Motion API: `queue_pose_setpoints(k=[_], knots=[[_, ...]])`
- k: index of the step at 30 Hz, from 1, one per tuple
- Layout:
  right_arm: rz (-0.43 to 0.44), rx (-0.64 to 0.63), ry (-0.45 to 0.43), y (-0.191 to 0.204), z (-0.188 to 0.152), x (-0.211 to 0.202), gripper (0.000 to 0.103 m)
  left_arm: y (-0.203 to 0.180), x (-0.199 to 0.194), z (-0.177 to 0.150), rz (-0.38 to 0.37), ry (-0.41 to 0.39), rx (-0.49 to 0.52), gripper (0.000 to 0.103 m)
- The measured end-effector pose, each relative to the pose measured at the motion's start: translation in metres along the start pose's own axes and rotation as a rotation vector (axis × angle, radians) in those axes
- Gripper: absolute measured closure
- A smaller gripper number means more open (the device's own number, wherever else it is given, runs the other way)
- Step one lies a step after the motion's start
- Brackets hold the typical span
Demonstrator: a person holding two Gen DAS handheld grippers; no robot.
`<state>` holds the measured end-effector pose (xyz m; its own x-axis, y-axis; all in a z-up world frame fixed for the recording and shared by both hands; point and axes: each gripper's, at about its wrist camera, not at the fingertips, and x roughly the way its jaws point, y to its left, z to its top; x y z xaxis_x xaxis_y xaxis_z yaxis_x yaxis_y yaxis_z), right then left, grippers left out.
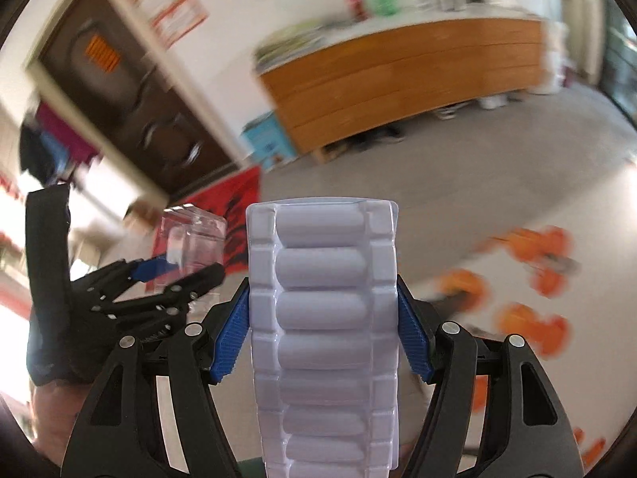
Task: Collect trash
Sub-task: 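Carry the clear insert and white tray over the trash bin, then open both grippers to drop the insert and tray into the bin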
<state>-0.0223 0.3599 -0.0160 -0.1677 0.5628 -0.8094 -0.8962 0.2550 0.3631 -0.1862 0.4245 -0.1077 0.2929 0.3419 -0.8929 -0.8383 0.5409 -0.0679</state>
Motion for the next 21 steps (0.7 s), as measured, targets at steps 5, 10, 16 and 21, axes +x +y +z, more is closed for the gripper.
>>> queue_pose_setpoints(k=[5,10,16,21], knots=[[0.137,-0.001,0.226,0.051,0.006,0.137,0.036,0.096,0.079,-0.033,0.054,0.145,-0.185,0.045],[0.171,0.048,0.489,0.075,-0.033,0.298,0.036,0.188,0.187,-0.096,0.077,0.33,-0.35,0.045],[0.146,0.112,0.721,0.085,-0.099,0.467,0.036,0.27,0.298,-0.16,0.102,0.455,-0.527,0.045],[0.164,0.165,0.828,0.097,-0.133,0.567,0.03,0.304,0.365,-0.191,0.07,0.513,-0.621,0.044]])
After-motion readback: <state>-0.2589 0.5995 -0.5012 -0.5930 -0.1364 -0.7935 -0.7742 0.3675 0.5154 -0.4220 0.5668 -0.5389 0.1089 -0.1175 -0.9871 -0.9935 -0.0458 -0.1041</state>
